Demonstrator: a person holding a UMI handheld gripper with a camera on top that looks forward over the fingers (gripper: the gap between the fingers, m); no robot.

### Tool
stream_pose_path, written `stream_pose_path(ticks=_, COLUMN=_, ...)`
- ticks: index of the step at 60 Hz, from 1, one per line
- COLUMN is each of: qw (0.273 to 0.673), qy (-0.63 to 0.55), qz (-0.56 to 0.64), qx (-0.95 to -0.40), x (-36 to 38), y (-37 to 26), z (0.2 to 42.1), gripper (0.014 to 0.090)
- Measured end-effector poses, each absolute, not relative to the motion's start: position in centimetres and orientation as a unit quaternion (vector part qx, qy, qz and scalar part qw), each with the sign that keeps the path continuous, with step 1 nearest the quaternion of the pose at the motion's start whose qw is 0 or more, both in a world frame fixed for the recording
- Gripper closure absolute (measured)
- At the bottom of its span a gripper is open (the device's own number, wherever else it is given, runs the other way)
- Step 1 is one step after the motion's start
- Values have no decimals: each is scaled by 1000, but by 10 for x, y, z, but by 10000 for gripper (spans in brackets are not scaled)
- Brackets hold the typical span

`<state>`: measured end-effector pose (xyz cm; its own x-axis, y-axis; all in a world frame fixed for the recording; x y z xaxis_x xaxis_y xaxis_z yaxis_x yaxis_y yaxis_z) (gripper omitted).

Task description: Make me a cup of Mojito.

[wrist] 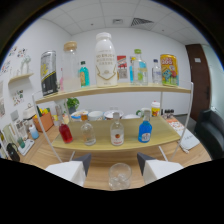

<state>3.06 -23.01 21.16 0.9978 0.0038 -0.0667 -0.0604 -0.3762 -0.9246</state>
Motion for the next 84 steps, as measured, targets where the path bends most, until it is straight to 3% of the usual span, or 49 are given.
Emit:
stream_pose_path(ticks=14, qw=557, qy=16, qz=13, qx=-830, x=34, y=-157, z=219, gripper=206)
stream_pose_path(ticks=23, qw=540, qy=19, qz=10, qx=-842, x=38, y=-127, z=204, gripper=310)
stream_pose_path(ticks=33, qw=520, qy=10, qz=8, qx=-854, x=38, y=-111, z=182, gripper=535)
stream_pose_path(ticks=38, qw=522, qy=13, qz=10, qx=-853, x=41, y=-108, z=180, gripper=684)
stream_pose_path(ticks=50, qw=521, qy=15, qz=23, qx=-853, x=44, y=-117, z=183, gripper=696)
stream_pose_path(ticks=66, qw=550, qy=6, qz=9, qx=-835, x=76, y=-160, z=226, gripper=701)
stream_pose_path(ticks=84, qw=497, qy=16, qz=-47, qx=-866, x=134, y=-221, z=156, gripper=707)
